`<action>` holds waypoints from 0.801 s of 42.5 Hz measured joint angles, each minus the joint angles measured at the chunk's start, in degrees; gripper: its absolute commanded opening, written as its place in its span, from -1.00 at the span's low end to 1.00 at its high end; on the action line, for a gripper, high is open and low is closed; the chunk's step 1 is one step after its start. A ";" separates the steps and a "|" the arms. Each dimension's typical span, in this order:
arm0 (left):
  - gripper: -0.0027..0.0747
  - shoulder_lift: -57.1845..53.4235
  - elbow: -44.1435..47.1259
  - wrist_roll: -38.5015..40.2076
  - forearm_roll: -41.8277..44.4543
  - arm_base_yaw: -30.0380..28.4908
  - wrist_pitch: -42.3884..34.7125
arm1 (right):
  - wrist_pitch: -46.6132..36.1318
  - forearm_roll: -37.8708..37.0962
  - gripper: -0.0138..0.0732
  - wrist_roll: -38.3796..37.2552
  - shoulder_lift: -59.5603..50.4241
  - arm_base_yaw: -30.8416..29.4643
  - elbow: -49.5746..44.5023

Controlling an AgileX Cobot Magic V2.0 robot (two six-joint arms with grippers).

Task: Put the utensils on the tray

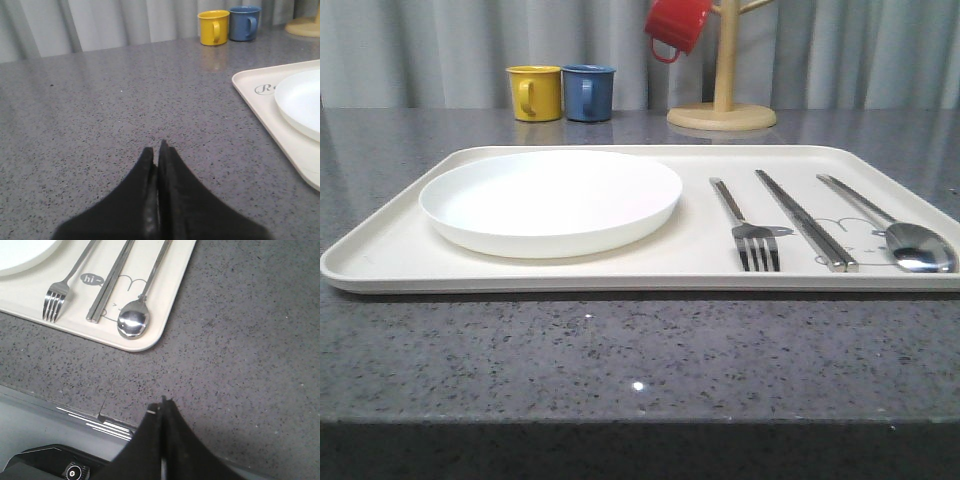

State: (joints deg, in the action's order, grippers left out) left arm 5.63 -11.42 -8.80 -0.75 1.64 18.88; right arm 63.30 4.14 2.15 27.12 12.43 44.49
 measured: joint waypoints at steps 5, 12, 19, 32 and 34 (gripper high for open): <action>-0.98 -2.80 6.66 0.00 -1.35 -1.08 -7.64 | 0.10 0.00 -0.84 0.00 0.00 0.00 0.00; -0.98 -5.84 11.52 0.00 -5.77 -1.21 -14.41 | 0.10 0.00 -0.84 0.00 0.00 0.00 0.00; -0.98 -5.82 11.52 0.00 -7.16 -1.21 -15.95 | 0.21 0.00 -0.84 0.00 -0.13 0.00 0.00; -0.98 -5.82 11.52 0.00 -7.44 -1.21 -15.18 | 0.21 0.00 -0.84 0.00 -0.13 0.00 0.00; -0.98 -5.82 11.52 0.00 -7.44 -1.21 -15.18 | 0.21 0.00 -0.84 0.15 -0.13 0.00 0.00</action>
State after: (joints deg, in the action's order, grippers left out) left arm -0.18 0.10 -8.80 -8.19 0.44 3.70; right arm 63.51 4.14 2.29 26.99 12.43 44.49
